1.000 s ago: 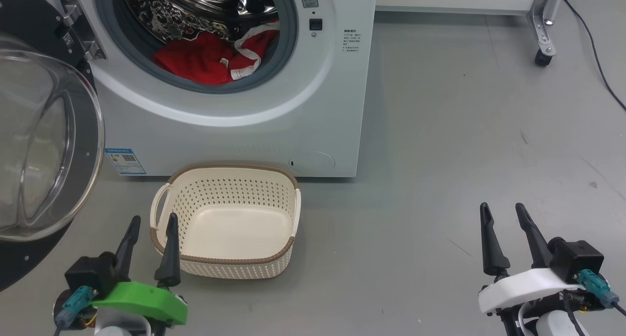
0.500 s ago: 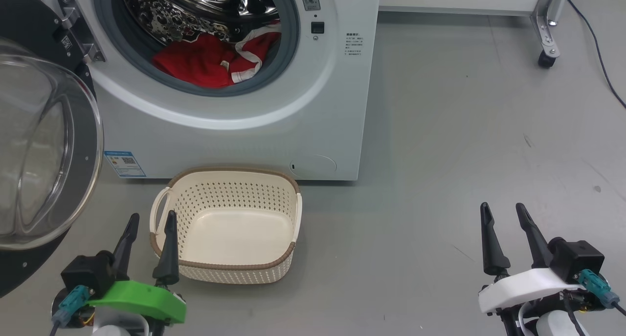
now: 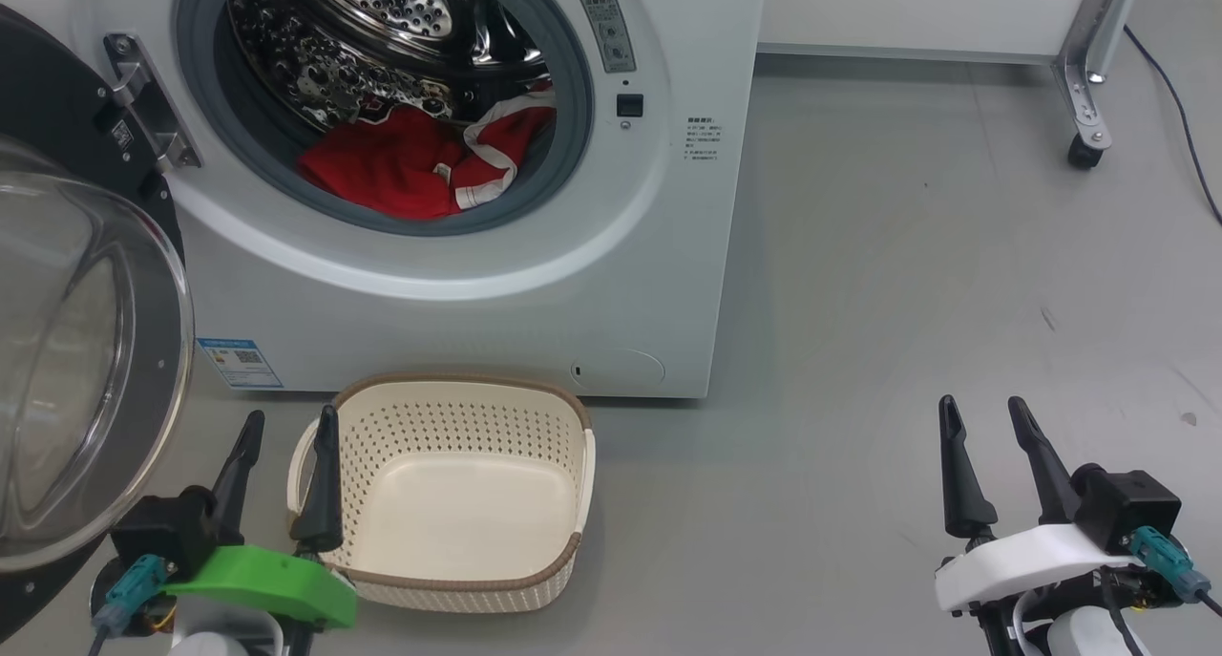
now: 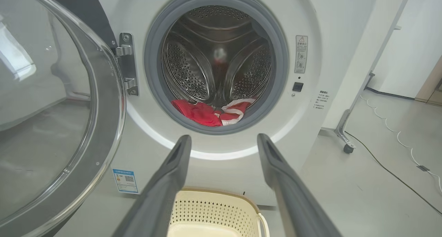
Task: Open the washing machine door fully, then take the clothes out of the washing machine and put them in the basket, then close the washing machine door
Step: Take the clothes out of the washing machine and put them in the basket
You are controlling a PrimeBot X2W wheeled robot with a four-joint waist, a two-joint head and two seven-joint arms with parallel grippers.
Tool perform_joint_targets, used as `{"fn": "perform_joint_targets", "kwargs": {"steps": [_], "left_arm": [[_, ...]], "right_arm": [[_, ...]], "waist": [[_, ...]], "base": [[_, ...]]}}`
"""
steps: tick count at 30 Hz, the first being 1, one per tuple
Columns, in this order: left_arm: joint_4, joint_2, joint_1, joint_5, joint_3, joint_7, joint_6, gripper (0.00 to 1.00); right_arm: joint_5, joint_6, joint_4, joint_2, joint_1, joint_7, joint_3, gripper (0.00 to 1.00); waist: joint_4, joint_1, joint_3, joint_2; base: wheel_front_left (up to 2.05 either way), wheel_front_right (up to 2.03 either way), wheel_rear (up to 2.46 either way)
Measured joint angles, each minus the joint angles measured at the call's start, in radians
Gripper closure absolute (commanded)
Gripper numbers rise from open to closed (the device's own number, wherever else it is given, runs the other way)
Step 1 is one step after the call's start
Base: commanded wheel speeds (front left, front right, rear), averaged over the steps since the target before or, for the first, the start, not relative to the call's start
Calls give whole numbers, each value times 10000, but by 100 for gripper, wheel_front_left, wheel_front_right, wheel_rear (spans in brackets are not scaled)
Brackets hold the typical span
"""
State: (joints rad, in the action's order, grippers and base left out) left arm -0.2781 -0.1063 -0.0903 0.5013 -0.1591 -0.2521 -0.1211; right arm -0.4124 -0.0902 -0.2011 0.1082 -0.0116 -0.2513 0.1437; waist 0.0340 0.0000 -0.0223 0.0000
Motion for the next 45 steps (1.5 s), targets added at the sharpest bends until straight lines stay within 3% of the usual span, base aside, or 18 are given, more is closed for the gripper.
{"fn": "perform_joint_targets", "kwargs": {"steps": [21,45], "left_arm": [[48,-48,40,-192,-127,0,2,0],[40,-52,103,-192,-286,0,2,0]], "right_arm": [[0,-10,-36,-61,-3,-6,4,0],[2,-52,-98,-105,-3,-6,25,0]], "waist": [[18,0,-2,0],[-28,0,-21,0]], "base": [[98,-98,0],[14,-14,0]]}}
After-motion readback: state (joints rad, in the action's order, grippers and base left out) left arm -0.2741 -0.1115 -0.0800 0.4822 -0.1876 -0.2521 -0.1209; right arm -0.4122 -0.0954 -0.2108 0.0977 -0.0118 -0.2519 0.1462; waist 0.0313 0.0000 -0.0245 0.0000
